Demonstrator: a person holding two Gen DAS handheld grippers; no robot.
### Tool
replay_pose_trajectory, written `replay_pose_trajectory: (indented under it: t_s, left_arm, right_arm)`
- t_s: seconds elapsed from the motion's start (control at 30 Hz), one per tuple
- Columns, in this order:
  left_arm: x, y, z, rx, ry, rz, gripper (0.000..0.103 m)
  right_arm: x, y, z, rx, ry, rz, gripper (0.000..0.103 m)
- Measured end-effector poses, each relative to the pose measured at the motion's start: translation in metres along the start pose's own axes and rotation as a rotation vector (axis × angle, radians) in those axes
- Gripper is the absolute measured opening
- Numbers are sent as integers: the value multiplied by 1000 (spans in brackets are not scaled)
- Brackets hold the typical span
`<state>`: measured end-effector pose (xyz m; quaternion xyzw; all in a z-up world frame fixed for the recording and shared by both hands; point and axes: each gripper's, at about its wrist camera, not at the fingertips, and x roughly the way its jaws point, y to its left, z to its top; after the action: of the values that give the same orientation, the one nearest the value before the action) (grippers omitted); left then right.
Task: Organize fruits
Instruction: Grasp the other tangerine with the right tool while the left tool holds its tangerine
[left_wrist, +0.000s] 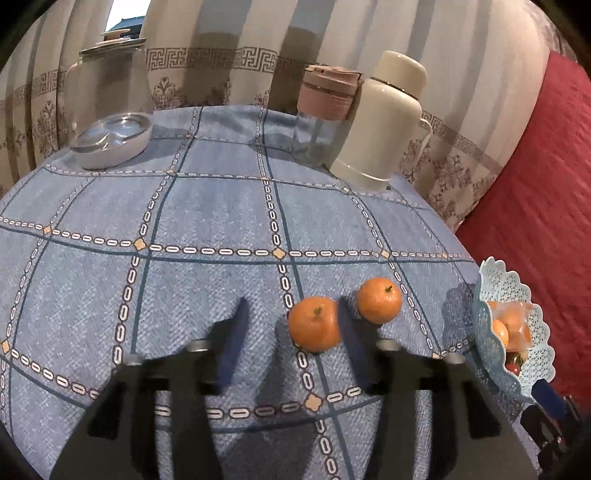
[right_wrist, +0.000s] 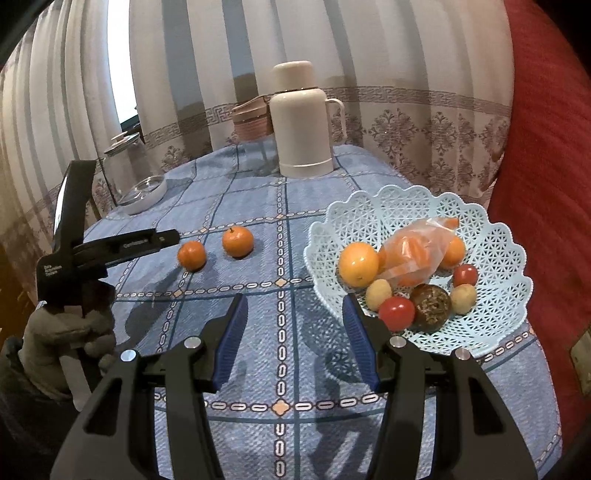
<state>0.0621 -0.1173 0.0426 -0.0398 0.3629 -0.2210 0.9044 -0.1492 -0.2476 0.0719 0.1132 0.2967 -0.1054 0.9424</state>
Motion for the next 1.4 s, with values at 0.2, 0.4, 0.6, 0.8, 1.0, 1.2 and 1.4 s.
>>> replay_pose_trajectory:
  t_s: [0.2,0.4,0.6,0.8,1.0,1.2,1.4]
  left_arm:
    - [16,-16,-3,62,38,-5,53]
    - [37,-23,-1,89,105,10,42]
    - [30,-17,-2,64,94,-6,40]
    - [6,-14,1,55,18,22,40]
    - [-20,-3,9,28,-76,87,40]
    - [-28,13,13,5,-119,152,40]
    - [-28,25,14,-32,-119,156,40]
  right_arm:
    - [0,1,-2,-3,5,4,55]
    - [0,1,-3,-4,6,5,55]
    - [3,4,-3,-8,18,10,55]
    - [10,12,6,-5,33,54,55]
    - [39,38,27,-67,82,102,55]
    - [82,58,51,-73,170,152,55]
    - [128,64,69,-45,219,132,55]
